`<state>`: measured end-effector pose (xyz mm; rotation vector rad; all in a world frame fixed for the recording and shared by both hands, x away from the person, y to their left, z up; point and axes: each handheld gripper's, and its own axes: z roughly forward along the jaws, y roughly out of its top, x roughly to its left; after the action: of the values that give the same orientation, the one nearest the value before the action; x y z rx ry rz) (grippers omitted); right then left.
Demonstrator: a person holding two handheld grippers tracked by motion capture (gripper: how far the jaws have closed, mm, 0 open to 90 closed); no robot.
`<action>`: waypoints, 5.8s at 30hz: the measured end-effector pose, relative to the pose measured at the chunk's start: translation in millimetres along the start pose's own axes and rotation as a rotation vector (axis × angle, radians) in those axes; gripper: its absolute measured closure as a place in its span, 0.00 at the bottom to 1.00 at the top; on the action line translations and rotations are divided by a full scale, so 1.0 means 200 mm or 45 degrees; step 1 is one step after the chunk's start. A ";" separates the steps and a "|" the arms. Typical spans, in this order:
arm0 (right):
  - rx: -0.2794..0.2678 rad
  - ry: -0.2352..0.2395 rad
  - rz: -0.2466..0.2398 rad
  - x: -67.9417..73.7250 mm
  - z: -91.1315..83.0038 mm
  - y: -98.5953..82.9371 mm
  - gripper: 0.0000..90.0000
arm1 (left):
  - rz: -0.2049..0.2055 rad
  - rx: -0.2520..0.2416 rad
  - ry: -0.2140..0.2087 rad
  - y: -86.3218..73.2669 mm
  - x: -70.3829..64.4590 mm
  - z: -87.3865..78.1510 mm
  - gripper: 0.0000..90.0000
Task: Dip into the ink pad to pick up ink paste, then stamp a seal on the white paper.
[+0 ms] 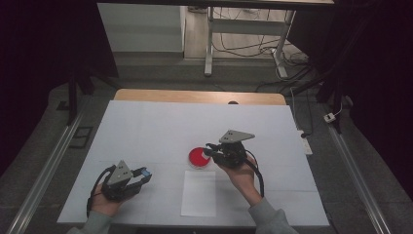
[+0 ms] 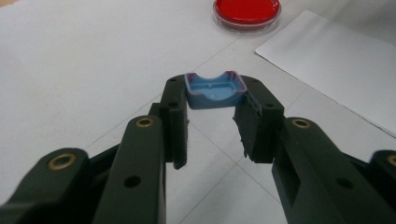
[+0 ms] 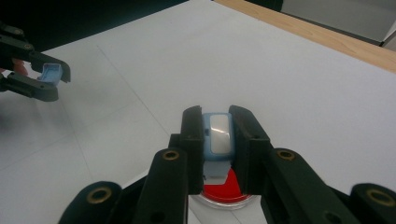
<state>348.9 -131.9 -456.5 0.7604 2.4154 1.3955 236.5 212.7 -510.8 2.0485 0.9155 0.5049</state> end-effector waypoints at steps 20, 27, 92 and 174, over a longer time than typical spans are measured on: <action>0.028 0.010 -0.005 0.02 -0.05 -0.04 0.84 | 0.000 0.001 -0.001 0.00 0.00 0.00 0.73; 0.032 0.021 -0.002 0.03 -0.07 -0.06 0.84 | 0.001 0.002 -0.001 0.00 0.00 0.00 0.73; 0.184 0.207 -0.169 0.28 -0.04 -0.19 0.84 | 0.000 0.005 -0.003 0.00 0.00 0.01 0.73; 0.292 0.201 -0.228 0.28 0.07 -0.28 0.84 | 0.006 0.010 -0.007 0.00 0.00 0.00 0.73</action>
<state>290.7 -113.2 -510.0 0.4813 2.7223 1.1640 236.2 212.1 -511.7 2.0591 0.9108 0.4989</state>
